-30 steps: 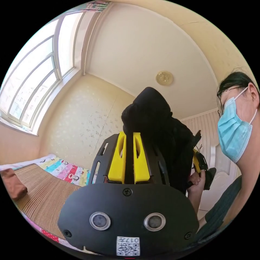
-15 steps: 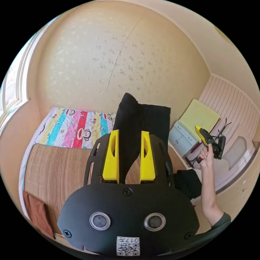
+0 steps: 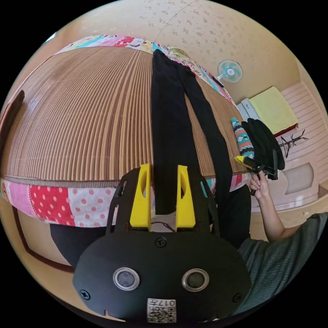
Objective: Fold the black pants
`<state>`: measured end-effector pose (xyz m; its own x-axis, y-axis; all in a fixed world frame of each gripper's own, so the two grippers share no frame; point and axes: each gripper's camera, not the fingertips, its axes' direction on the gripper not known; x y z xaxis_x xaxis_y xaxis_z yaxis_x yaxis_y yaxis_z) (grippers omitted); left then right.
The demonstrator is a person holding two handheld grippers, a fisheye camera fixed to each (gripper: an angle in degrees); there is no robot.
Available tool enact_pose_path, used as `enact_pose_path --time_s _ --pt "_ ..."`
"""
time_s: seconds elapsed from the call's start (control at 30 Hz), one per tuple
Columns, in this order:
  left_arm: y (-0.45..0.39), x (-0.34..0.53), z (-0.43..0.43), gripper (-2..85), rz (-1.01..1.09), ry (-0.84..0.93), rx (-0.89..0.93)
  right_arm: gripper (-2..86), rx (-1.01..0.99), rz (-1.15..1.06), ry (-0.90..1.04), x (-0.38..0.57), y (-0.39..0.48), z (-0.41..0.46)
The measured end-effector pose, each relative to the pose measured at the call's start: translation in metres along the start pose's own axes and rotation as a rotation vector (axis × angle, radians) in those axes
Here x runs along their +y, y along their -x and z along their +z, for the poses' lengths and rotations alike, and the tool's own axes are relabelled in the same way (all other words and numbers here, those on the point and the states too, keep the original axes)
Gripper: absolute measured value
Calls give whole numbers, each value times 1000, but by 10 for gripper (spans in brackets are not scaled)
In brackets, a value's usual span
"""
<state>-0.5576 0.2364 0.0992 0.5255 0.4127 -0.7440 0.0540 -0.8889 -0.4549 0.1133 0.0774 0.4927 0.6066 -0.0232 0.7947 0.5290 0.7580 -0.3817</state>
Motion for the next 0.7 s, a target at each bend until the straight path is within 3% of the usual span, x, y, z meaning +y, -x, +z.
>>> enact_pose_path --time_s 0.13,0.17,0.23,0.3,0.4,0.47,0.53,0.63,0.7 --pt "7 -2 9 31 -58 63 -24 64 45 5 46 15 16 4" --pt "9 -4 10 20 -48 79 22 48 73 -19 102 12 23 4" --pt "13 -14 20 1 39 181 324 35 62 -75 173 8 33 -2" --pt "11 -12 19 -2 78 229 372 28 -11 -104 180 12 38 -20" --pt "-3 6 15 0 163 299 290 22 -76 -92 132 35 32 -61" --pt "-2 22 16 7 106 332 355 19 134 -49 144 62 28 -84" --pt "12 47 18 33 -47 316 321 17 201 -24 116 81 24 -103" --pt "25 64 0 84 -129 256 159 15 23 40 -31 100 18 -142" --pt "19 59 -24 87 -83 171 97 14 51 -1 -36 97 31 -153"
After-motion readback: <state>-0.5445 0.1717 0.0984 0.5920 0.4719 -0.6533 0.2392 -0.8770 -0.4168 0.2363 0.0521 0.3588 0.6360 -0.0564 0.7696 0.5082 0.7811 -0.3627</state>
